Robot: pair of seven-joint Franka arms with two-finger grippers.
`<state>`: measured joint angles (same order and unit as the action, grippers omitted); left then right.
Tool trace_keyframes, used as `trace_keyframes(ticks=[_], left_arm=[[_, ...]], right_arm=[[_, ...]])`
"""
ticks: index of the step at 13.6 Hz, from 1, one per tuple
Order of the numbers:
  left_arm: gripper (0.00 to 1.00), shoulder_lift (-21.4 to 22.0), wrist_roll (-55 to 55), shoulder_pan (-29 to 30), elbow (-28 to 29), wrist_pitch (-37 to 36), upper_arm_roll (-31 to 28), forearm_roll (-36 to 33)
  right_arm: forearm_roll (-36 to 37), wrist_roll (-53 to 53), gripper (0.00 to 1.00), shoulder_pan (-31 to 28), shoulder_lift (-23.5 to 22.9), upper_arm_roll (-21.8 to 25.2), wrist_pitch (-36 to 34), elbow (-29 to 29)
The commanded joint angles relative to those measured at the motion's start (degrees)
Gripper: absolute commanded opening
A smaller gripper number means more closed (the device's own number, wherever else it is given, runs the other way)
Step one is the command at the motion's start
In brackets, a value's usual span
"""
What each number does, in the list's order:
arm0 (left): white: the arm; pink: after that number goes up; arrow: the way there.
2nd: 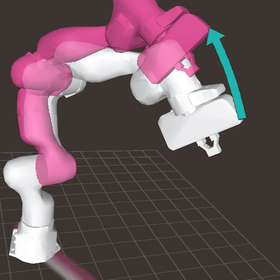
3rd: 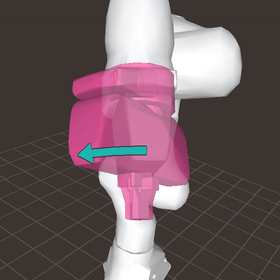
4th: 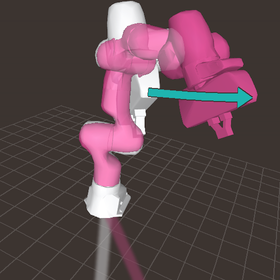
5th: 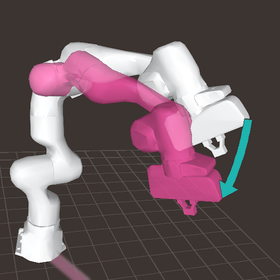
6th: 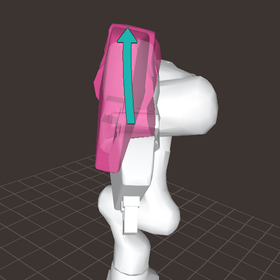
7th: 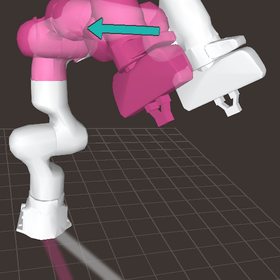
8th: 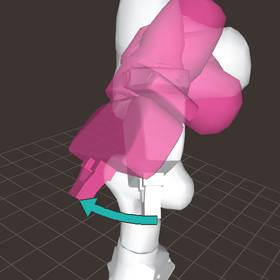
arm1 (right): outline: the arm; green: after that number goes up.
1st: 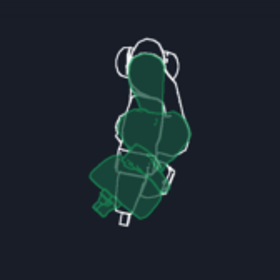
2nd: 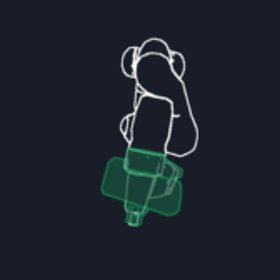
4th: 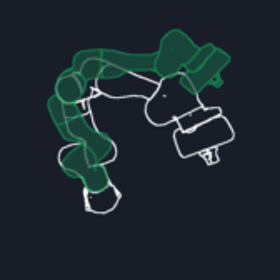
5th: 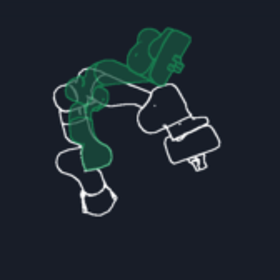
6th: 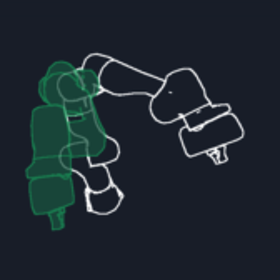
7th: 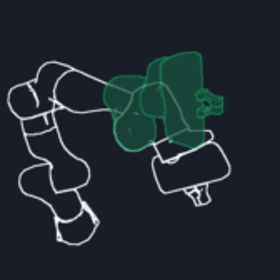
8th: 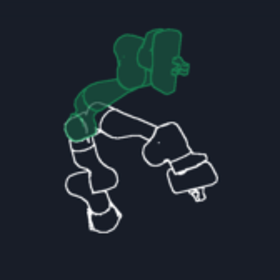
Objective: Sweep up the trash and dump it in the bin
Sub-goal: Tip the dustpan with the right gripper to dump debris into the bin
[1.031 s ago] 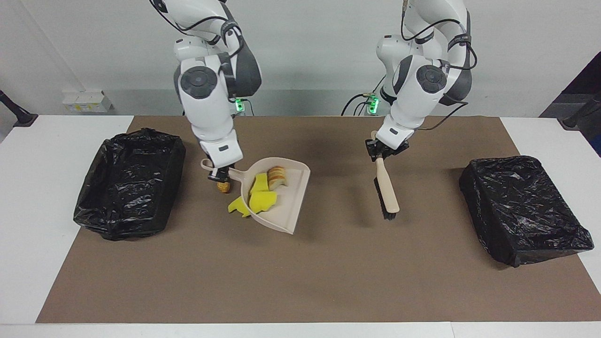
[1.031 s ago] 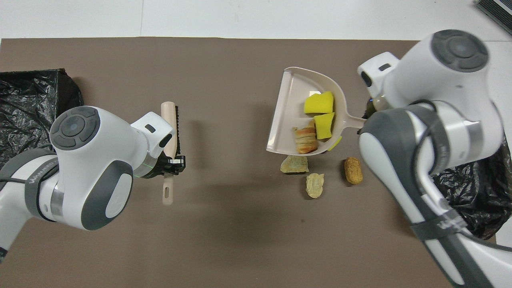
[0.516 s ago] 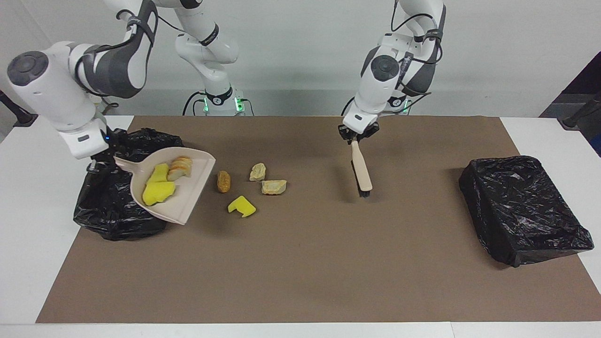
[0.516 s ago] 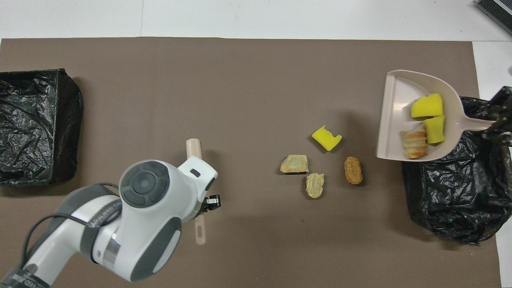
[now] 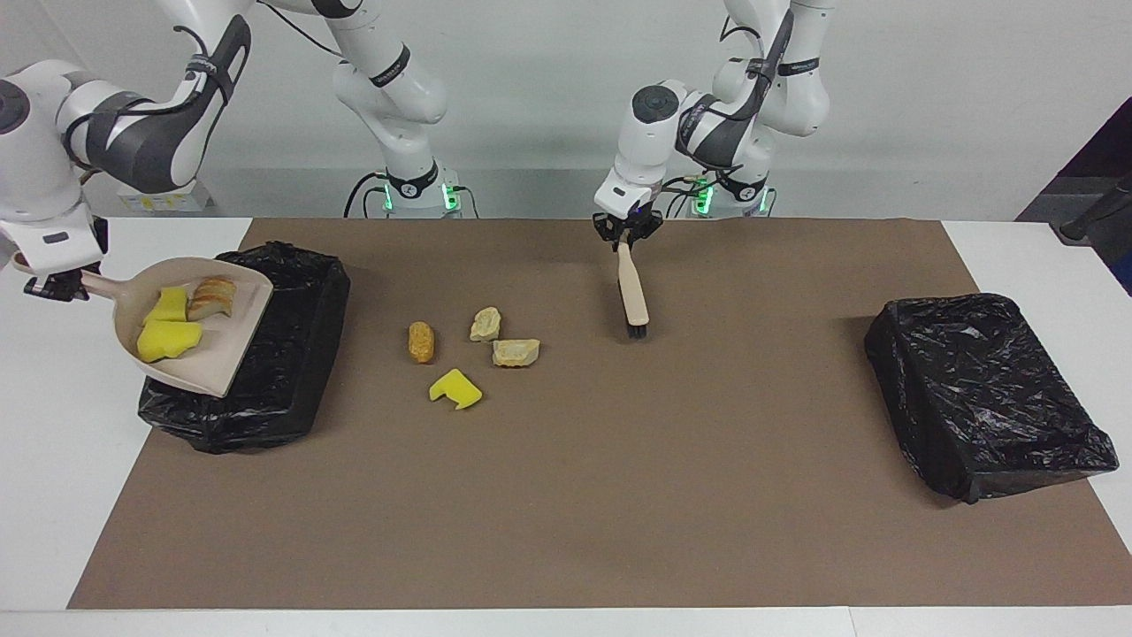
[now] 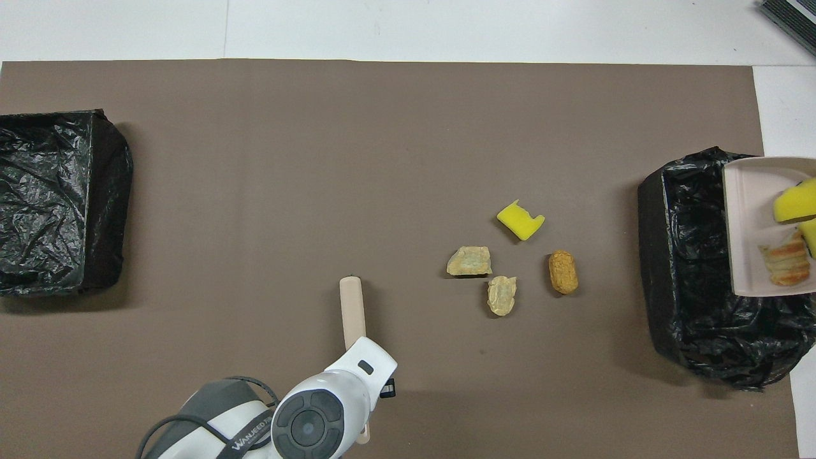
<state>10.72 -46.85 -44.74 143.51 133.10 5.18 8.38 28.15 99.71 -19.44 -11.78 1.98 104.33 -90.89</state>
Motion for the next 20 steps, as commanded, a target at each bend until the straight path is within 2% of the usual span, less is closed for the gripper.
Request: trace_keyframes(ticks=[1, 2, 4, 6, 7, 8, 11, 14, 17, 18, 20], left_arm=[[0.0, 2.2, -4.55, -2.97, 4.93, 5.76, -0.96, -0.73], [0.0, 2.2, -5.09, -3.07, 4.94, 5.51, -0.96, -0.73], [0.0, 2.11, -5.18, -2.98, 4.94, 5.24, -0.96, -0.73], [0.17, 1.76, -4.48, -2.46, 4.67, 5.06, -0.96, -0.73], [0.64, 1.58, -4.74, -2.28, 4.5, 5.06, -1.05, -0.73], [1.0, 1.41, -5.0, -1.76, 4.24, 4.72, -1.05, -0.64], [1.0, -0.53, -2.99, 2.54, -1.89, -2.81, -1.14, -0.64], [1.0, -0.18, -2.37, 6.85, -7.53, -9.68, -1.14, -0.55], [1.0, -0.27, -2.28, 11.24, -14.03, -15.48, -1.23, -0.2], [1.0, -0.09, -0.8, 13.26, -15.7, -17.5, -1.23, -0.29], [1.0, -1.14, 7.52, 17.13, -20.79, -23.03, -1.58, 0.23]], right_arm=[[10.9, -5.28, 0.0, 5.26, 3.07, -0.57, 0.09, -5.68], [13.75, -7.57, 0.0, 7.2, 3.07, -0.58, 0.0, -7.18], [14.04, -9.0, 0.0, 7.75, 4.56, -0.66, 0.61, -10.95], [14.57, -9.44, 0.0, 7.75, 5.88, -0.66, 0.71, -12.99], [14.74, -9.18, 0.0, 7.75, 5.89, -0.66, 0.27, -12.99], [15.27, -8.83, 0.0, 7.75, 5.97, -0.58, 0.0, -12.91], [17.38, -6.29, 0.0, 7.92, 7.11, -1.01, -2.89, -10.46], [17.29, -2.69, 0.0, 8.62, 9.31, -2.32, -9.64, -4.93], [16.07, -3.11, 0.0, 14.23, 10.11, -3.12, -19.22, 3.15], [15.37, -5.12, 0.0, 16.17, 10.11, -3.12, -20.9, 4.57], [7.84, -18.94, 0.0, 18.55, 10.11, -3.3, -22.23, 4.93]])
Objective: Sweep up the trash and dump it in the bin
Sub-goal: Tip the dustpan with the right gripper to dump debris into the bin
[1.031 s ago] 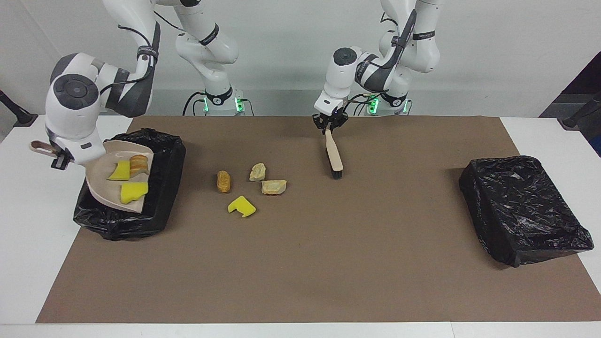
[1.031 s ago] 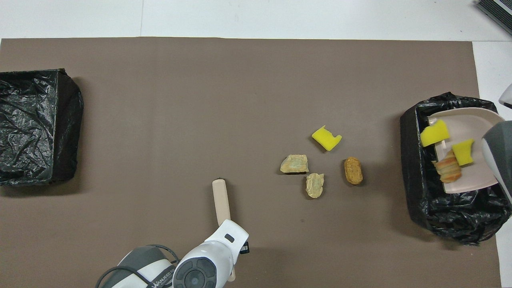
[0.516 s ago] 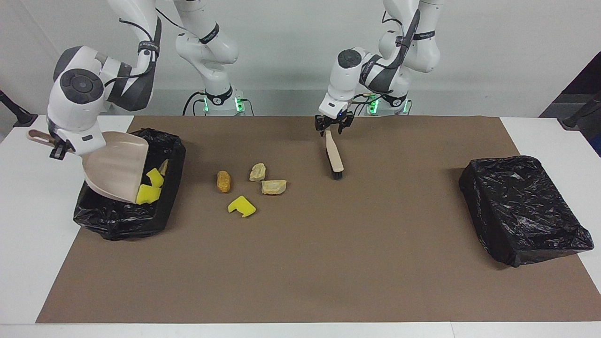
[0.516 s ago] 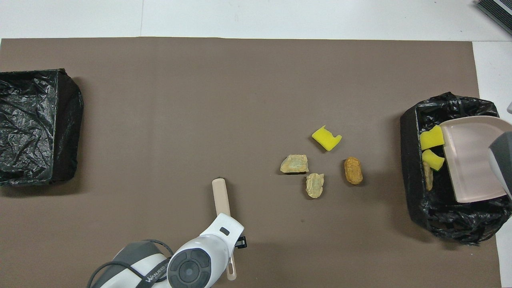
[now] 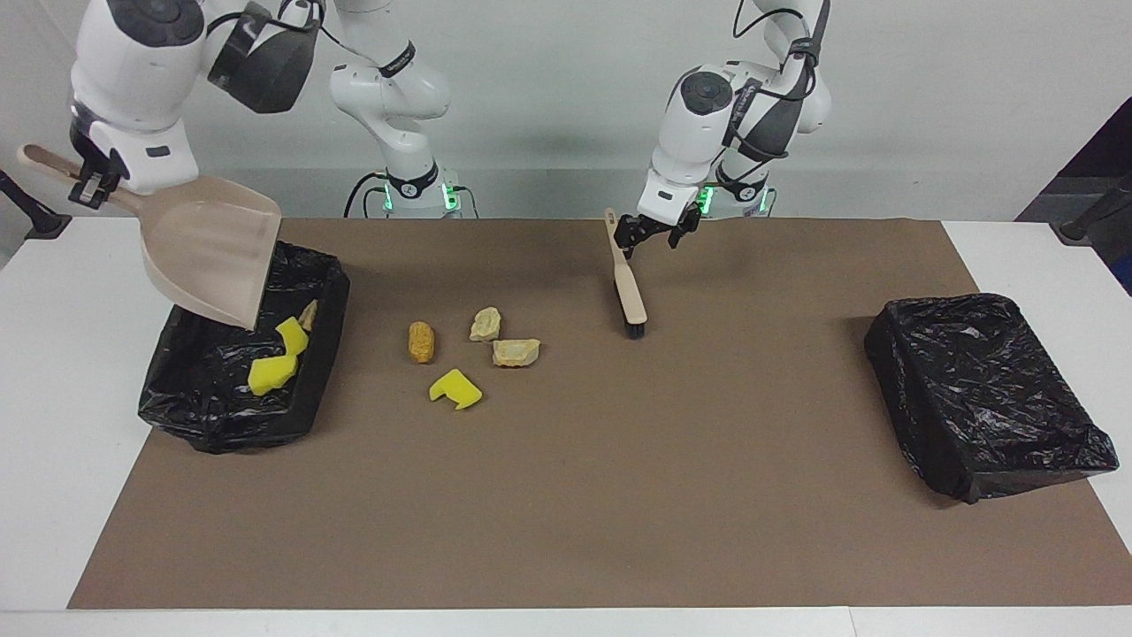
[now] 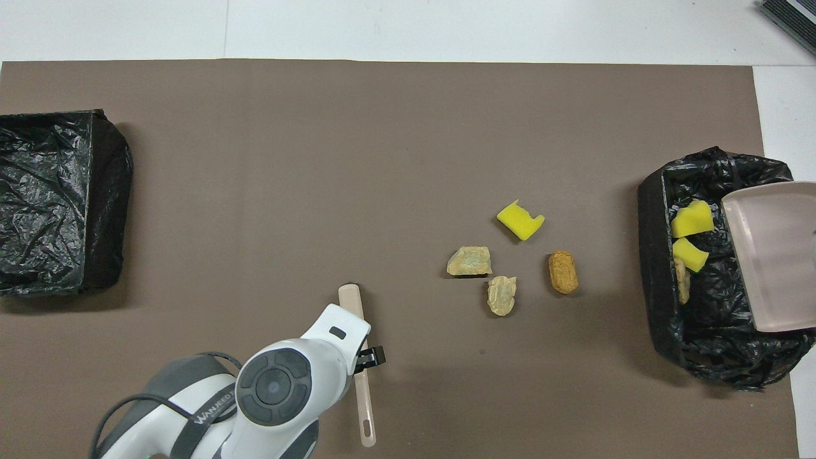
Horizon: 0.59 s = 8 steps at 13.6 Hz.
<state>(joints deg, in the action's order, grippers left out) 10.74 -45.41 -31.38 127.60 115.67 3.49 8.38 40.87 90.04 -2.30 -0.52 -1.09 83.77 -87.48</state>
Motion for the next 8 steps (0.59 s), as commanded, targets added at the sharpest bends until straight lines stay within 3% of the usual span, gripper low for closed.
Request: trace_keyframes(ticks=[1, 4, 6, 8], left_arm=[[1.0, -1.85, 10.91, 6.56, -6.9, -7.72, 0.11, 0.41], [1.0, -2.74, 21.39, 13.42, -10.95, -11.68, 0.03, 0.32], [1.0, -3.26, 26.49, 16.68, -12.98, -13.18, -0.06, -0.03], [1.0, -3.7, 32.89, 20.98, -15.26, -15.29, -0.06, -0.38]], right_arm=[[-9.71, -17.27, 0.0, 2.55, -1.06, -0.41, -1.68, 1.52], [-23.08, -36.54, 0.0, 3.26, -1.5, -0.49, -0.89, 1.52], [-27.06, -49.89, 0.0, 7.63, -2.9, -0.84, 2.35, 1.43], [-30.3, -63.61, 0.0, 11.33, -7.1, -1.11, 4.46, 1.96]])
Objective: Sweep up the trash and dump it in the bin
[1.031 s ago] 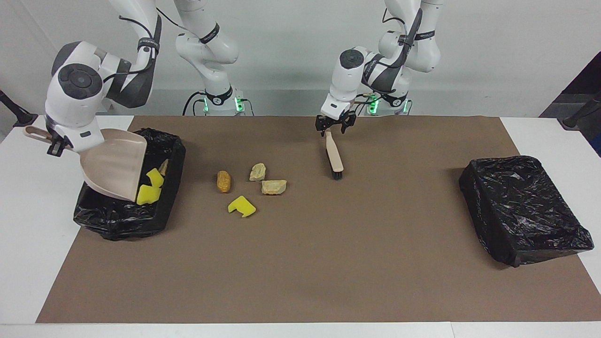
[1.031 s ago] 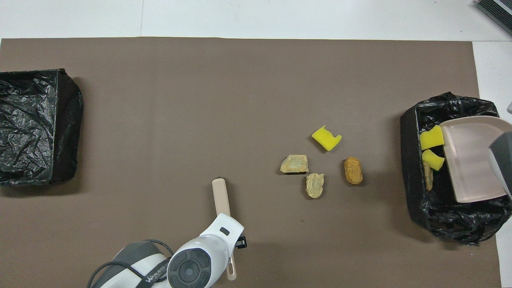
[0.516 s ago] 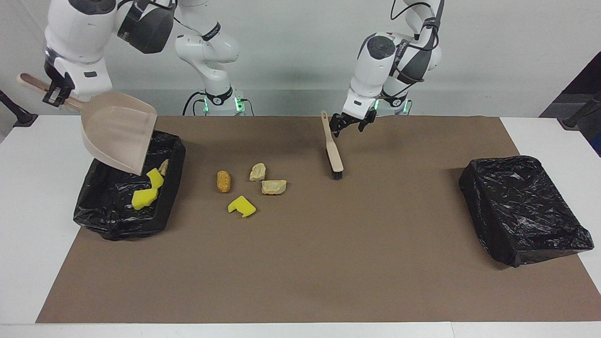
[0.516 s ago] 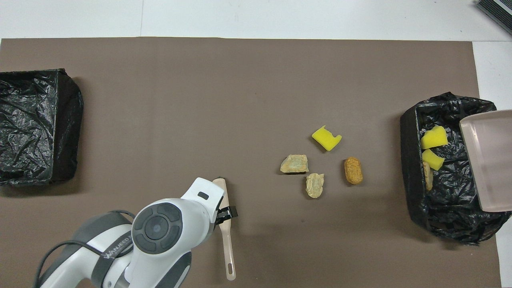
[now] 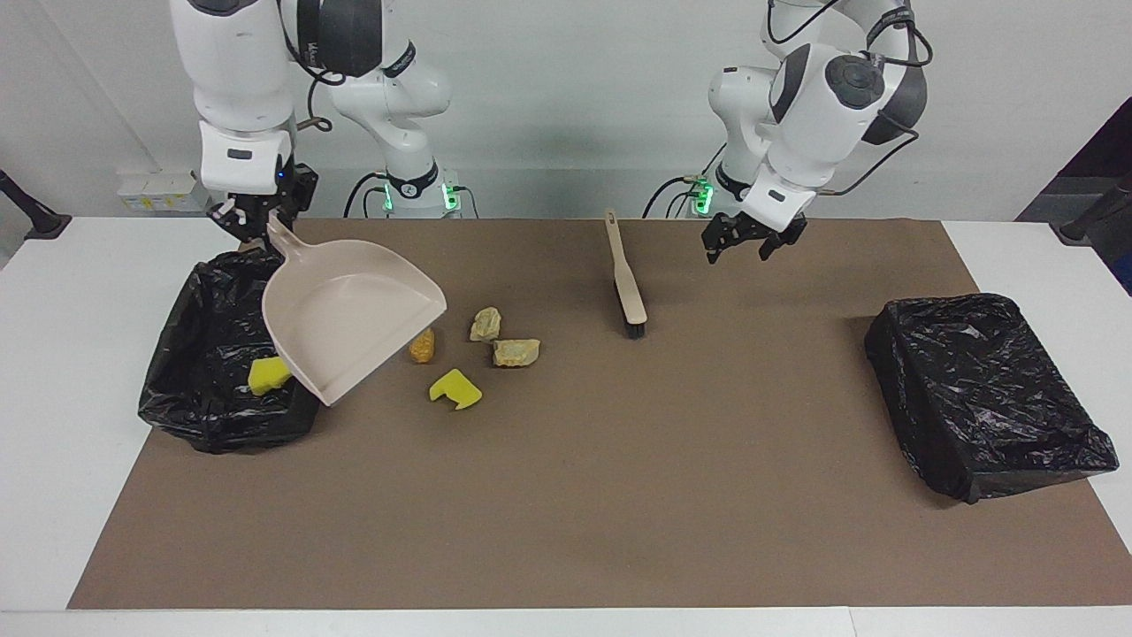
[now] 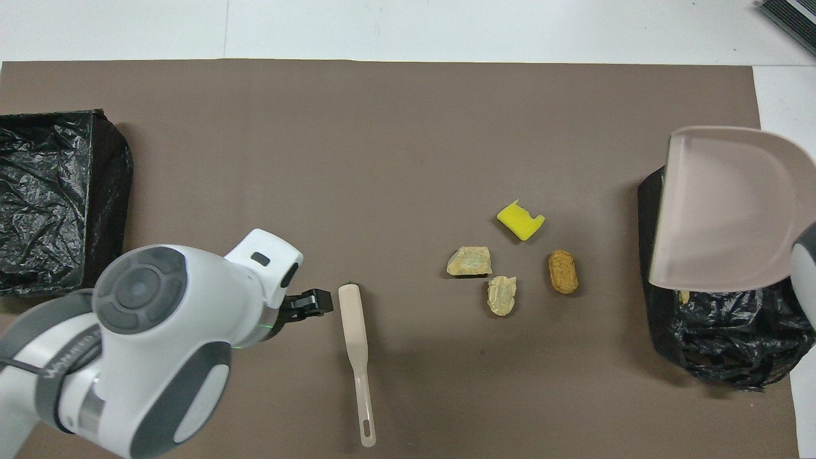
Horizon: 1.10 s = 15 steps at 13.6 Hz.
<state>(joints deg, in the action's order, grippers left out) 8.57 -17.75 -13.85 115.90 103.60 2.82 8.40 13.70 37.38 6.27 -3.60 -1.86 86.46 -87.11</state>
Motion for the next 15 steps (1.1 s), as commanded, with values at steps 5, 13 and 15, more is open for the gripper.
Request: trace_keyframes(ticks=[5, 13, 15], left_arm=[[1.0, -2.24, 18.08, 10.07, -7.8, -7.45, 0.61, -4.87], [1.0, -2.24, 19.86, 10.68, -7.27, -5.6, 0.61, -6.29], [1.0, -2.24, 19.86, 10.68, -7.27, -5.43, 0.61, -6.29]], right_arm=[[-10.07, -36.62, 0.0, 12.08, -15.19, -0.69, 10.2, 6.59], [-17.47, -60.99, 0.0, 23.43, -27.94, -0.95, 26.72, 9.59], [-18.7, -63.91, 0.0, 24.49, -30.76, -1.21, 30.5, 9.59]])
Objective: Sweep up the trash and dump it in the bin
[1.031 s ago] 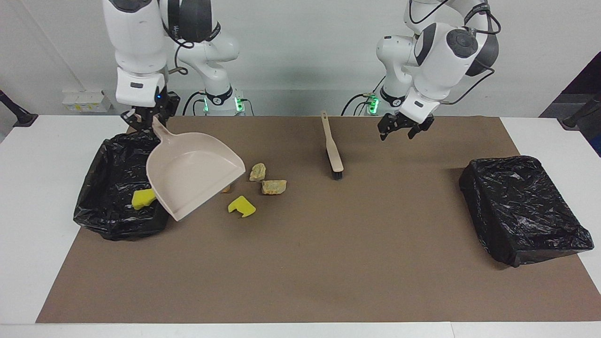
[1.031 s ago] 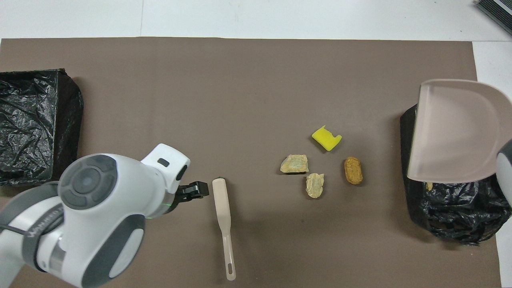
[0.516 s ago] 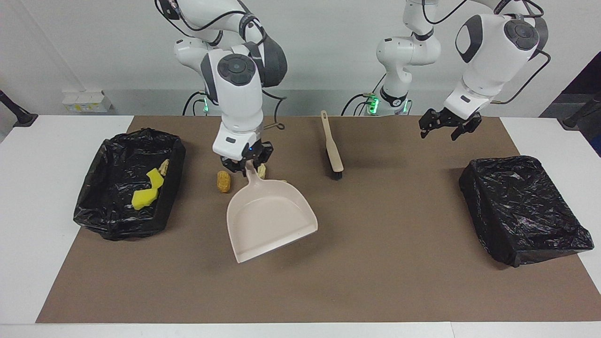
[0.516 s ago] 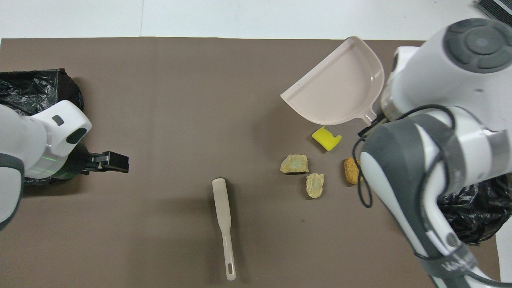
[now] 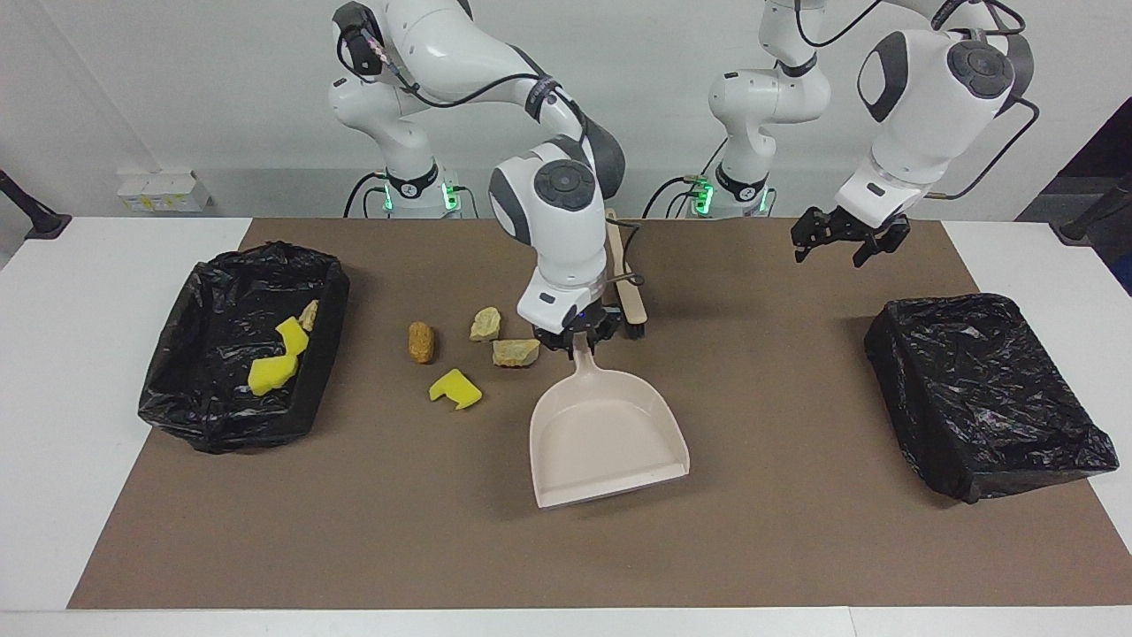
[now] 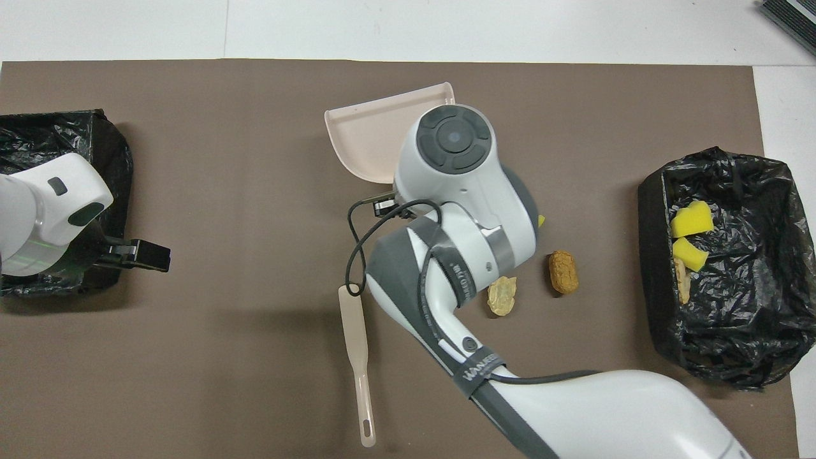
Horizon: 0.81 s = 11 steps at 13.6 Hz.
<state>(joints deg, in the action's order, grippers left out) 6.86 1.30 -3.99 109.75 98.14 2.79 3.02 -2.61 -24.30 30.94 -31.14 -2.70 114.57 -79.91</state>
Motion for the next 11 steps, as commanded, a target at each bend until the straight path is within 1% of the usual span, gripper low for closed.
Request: trace_keyframes(ticks=[1, 3, 4, 5, 8, 9, 10, 11], left_arm=[[1.0, -0.54, 0.81, 0.83, -1.11, 0.03, 0.63, -0.99], [1.0, -0.54, 0.81, 0.83, -1.03, 0.21, 0.63, -0.91], [1.0, -0.71, 0.55, 0.83, -1.02, 0.82, 0.63, -0.91], [1.0, -0.97, 0.37, 0.83, -1.11, 1.26, 0.63, -0.91], [1.0, -1.85, 0.2, 0.13, -0.85, 2.93, 0.63, -0.91], [1.0, -1.77, 0.02, 0.21, -0.15, 5.11, 0.72, -0.38], [1.0, -1.85, -0.15, -0.05, 0.46, 6.52, 0.72, -0.38], [1.0, -1.85, -0.33, -0.14, 0.9, 6.71, 0.72, -0.29]], right_arm=[[-4.4, -2.59, 0.0, -0.09, -3.67, -0.55, 3.37, 2.39], [-6.26, -2.6, 0.0, -0.09, -3.76, -0.73, 2.94, 2.3], [-7.4, -2.94, 0.0, 0.17, -4.45, -0.99, 3.37, 1.95], [-8.63, -5.21, 0.0, 1.22, -6.29, -0.9, 4.16, 2.3], [-8.91, -6.2, 0.0, 1.23, -6.92, -0.9, 5.13, 2.21], [-8.99, -5.42, 0.3, 0.71, -6.92, -0.99, 5.14, 2.04], [-8.82, -4.45, 0.99, 0.7, -6.83, -0.99, 5.05, 2.04], [-8.82, -4.44, 1.0, 1.22, -6.66, -0.9, 4.79, 2.12]])
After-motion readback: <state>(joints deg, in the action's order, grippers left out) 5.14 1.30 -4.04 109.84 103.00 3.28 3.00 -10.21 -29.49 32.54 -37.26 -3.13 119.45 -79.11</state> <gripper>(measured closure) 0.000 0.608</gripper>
